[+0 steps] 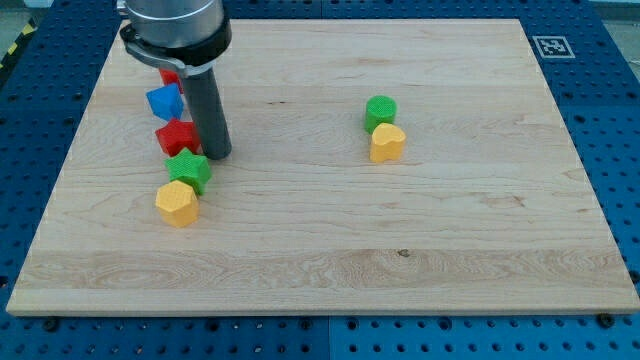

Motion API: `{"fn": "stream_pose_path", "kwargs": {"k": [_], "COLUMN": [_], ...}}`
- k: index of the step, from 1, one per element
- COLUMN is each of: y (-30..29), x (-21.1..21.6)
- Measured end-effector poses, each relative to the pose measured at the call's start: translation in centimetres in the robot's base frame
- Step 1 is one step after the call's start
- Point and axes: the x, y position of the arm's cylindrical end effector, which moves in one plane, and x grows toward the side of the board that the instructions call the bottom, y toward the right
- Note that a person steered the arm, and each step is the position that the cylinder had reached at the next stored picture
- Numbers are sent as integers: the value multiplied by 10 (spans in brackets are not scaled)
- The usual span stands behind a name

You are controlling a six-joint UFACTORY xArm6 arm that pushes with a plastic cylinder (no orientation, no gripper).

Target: Adjust the stars and hexagon to the vertical line

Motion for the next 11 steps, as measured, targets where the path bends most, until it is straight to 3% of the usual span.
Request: {"fn": "stream_pose_path", "kwargs": {"k": [2,4,5,11], "y": [-18,52,55,17], "x": [1,17,42,44]}}
